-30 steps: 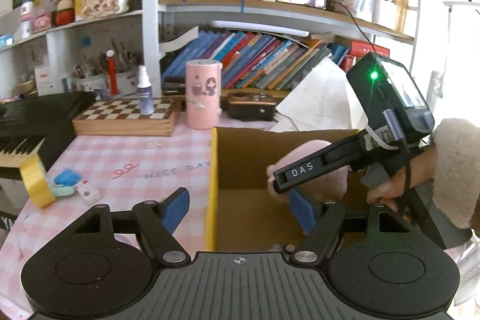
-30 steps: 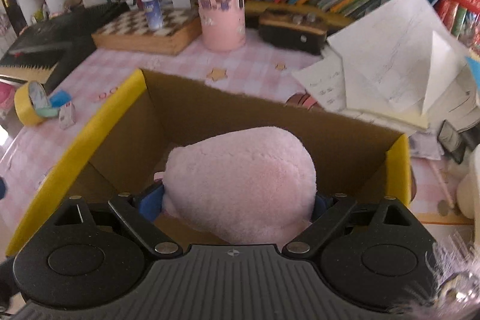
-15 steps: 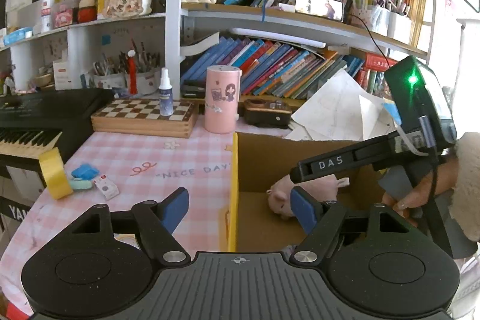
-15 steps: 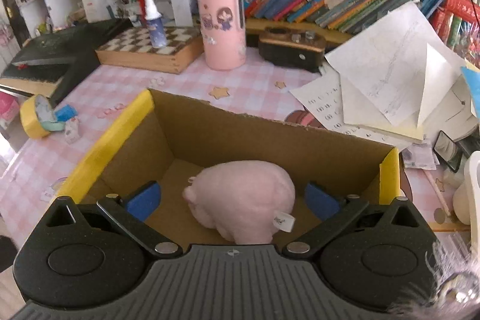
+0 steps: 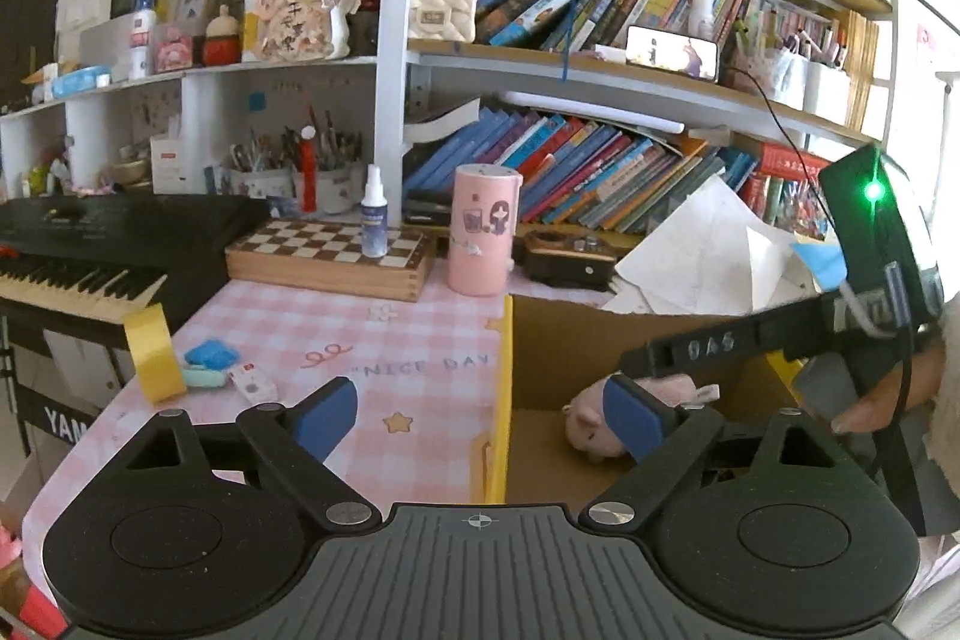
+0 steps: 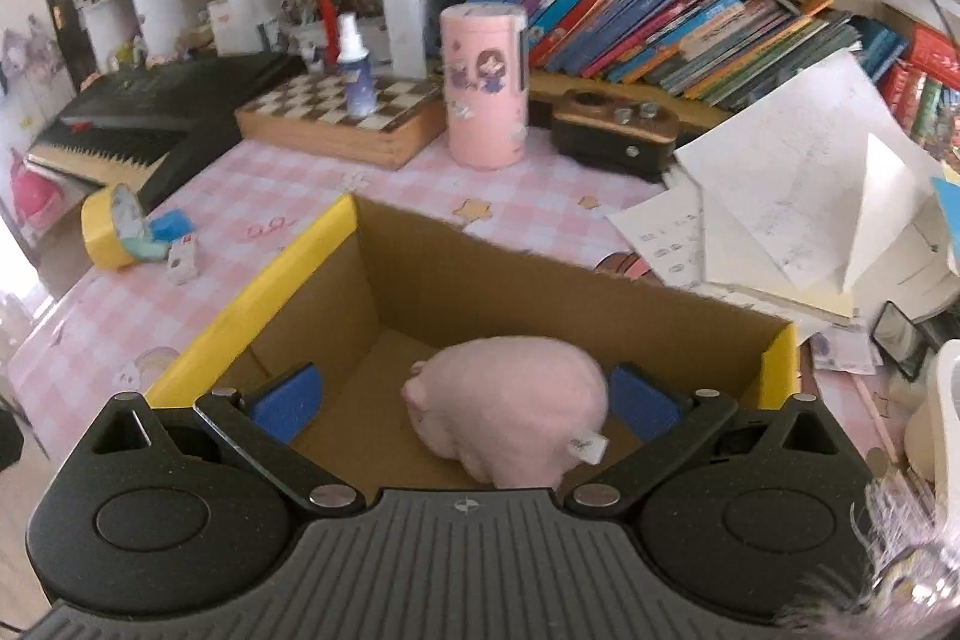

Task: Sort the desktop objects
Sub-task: 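Open the left tool to drop the plug into the box while the right tool releases the pig, then withdraw both open tools up and out of the yellow box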

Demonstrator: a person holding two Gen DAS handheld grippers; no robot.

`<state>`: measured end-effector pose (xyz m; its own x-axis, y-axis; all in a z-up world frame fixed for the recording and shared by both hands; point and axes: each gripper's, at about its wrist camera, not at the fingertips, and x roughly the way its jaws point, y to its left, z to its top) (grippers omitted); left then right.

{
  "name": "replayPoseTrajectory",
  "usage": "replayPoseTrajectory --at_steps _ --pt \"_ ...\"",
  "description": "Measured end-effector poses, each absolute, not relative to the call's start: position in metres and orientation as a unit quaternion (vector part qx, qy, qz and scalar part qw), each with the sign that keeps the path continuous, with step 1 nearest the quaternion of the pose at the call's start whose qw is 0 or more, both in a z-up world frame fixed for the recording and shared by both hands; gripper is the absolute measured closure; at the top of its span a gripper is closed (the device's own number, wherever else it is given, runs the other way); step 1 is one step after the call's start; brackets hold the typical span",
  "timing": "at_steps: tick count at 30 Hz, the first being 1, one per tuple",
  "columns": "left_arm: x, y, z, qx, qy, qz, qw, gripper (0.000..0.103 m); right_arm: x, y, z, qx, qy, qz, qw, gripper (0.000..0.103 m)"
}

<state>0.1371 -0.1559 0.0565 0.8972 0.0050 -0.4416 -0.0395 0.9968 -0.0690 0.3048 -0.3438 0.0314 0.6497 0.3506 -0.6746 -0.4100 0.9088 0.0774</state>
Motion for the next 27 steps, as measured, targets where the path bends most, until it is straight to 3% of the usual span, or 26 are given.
replayPoseTrajectory --at_steps 16,27 --pt "0.121 -0.156 0.059 -0.064 0.203 0.031 0.977 0.011 0.215 -0.374 0.075 0.01 0.212 0.12 0.97 0.0" --pt "0.108 -0.173 0.062 -0.045 0.188 0.008 0.981 0.011 0.156 -0.415 0.067 0.052 0.202 0.055 0.977 0.0"
